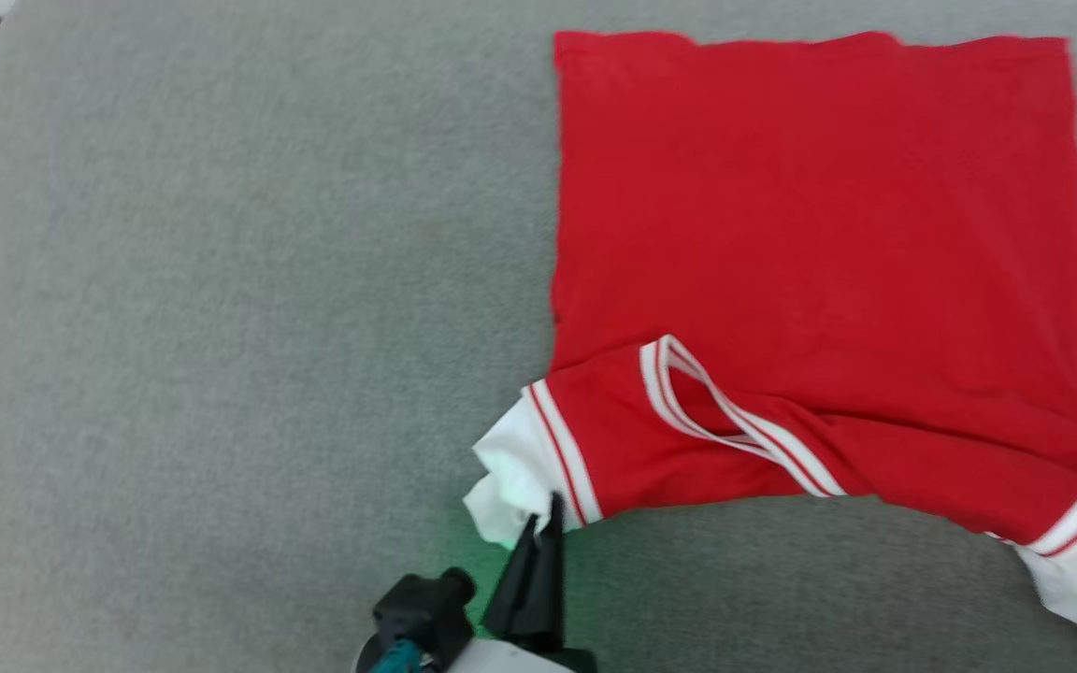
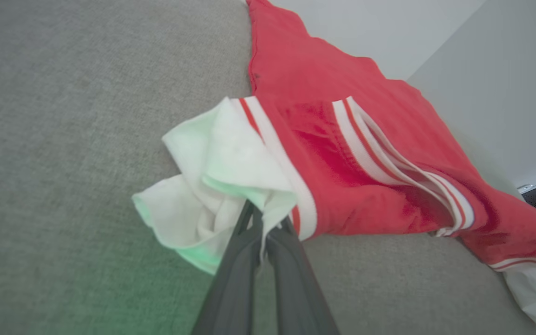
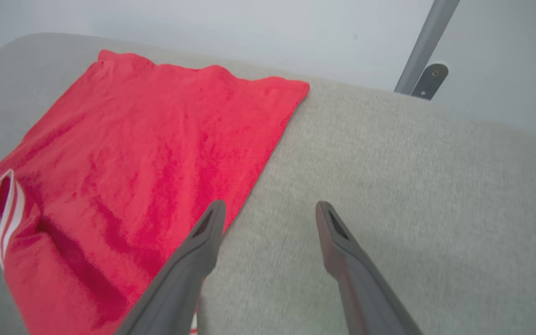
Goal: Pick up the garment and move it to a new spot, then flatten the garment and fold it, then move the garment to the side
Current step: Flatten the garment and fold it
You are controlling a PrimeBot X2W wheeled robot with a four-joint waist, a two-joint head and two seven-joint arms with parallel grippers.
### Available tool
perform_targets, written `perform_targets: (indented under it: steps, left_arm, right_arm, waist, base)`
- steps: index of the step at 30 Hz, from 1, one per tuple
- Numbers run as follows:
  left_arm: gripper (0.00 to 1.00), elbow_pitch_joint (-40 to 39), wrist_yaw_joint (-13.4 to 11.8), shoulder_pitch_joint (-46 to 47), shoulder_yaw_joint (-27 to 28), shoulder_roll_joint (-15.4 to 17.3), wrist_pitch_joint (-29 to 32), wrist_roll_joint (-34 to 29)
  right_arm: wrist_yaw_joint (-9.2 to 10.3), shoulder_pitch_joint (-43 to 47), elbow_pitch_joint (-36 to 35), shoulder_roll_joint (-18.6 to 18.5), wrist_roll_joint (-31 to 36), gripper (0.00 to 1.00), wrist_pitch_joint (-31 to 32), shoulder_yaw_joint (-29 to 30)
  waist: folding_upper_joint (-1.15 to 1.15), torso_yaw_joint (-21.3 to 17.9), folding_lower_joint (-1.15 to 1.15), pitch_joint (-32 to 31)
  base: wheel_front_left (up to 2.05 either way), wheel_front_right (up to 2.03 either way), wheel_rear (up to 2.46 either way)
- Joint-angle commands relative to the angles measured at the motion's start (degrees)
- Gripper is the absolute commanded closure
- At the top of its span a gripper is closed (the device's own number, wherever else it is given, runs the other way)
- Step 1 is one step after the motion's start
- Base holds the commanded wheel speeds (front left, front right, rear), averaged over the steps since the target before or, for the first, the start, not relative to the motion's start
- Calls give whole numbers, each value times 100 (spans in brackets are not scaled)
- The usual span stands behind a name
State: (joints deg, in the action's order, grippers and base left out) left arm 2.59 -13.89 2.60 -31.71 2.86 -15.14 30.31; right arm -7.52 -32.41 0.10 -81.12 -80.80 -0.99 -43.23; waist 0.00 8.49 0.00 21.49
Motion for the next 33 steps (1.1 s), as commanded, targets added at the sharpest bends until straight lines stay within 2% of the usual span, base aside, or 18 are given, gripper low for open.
perform_targets:
  steps: [1, 6, 10, 14, 19, 27, 28, 29, 30, 33]
  left_arm:
    - [100, -44, -36, 109, -92, 4, 1, 17]
    - [100, -202, -157, 365, -565, 1, 1, 54]
    - [100, -395, -320, 515, -950, -1, 1, 28]
    - [100, -578, -471, 607, -1278, 0, 1, -21]
    - [100, -786, -594, 697, -1516, -2, 1, -50]
    - [100, -1012, -712, 766, -1728, 1, 1, 21]
    - [100, -1011, -706, 771, -1718, 1, 1, 21]
    - [100, -1037, -695, 769, -1704, 0, 1, 40]
    - [100, -1045, -687, 767, -1704, 0, 1, 48]
    - [100, -1078, -657, 770, -1687, 1, 1, 70]
  right_arm:
    - [6, -282, 166, 199, 103, 0, 252, 82]
    - [6, -1531, 1019, 742, 882, 0, 1296, 192]
    - [6, -2398, 1601, 1004, 1602, 0, 1948, 112]
    - [6, -3011, 2130, 1220, 1845, 0, 2584, 30]
    - [6, -3504, 2643, 1401, 1946, 0, 3030, -33]
    - [6, -3714, 2977, 1446, 1881, 0, 3379, -288]
    - [5, -3684, 2980, 1446, 1860, 12, 3427, -335]
    - [4, -3614, 2948, 1419, 1801, 68, 3529, -454]
    - [4, -3586, 2929, 1384, 1771, 100, 3575, -505]
    - [4, -3584, 2888, 1292, 1722, 100, 3586, -579]
  waist:
    - [0, 258, 0, 247]
    - [0, 666, 0, 651]
    - [0, 1000, 0, 966]
    - [0, 1273, 0, 1213]
    - [0, 1507, 0, 1423]
    - [0, 1666, 0, 1604]
    - [0, 1676, 0, 1611]
    - [0, 1688, 0, 1620]
    - [0, 1690, 0, 1626]
    - [0, 1686, 0, 1637]
  base:
    - [0, 0, 0]
    - [0, 0, 0]
    - [0, 0, 0]
    - [0, 0, 0]
    - [0, 0, 0]
    - [0, 0, 0]
    - [0, 0, 0]
    - [0, 0, 0]
    - [0, 0, 0]
    - [0, 0, 0]
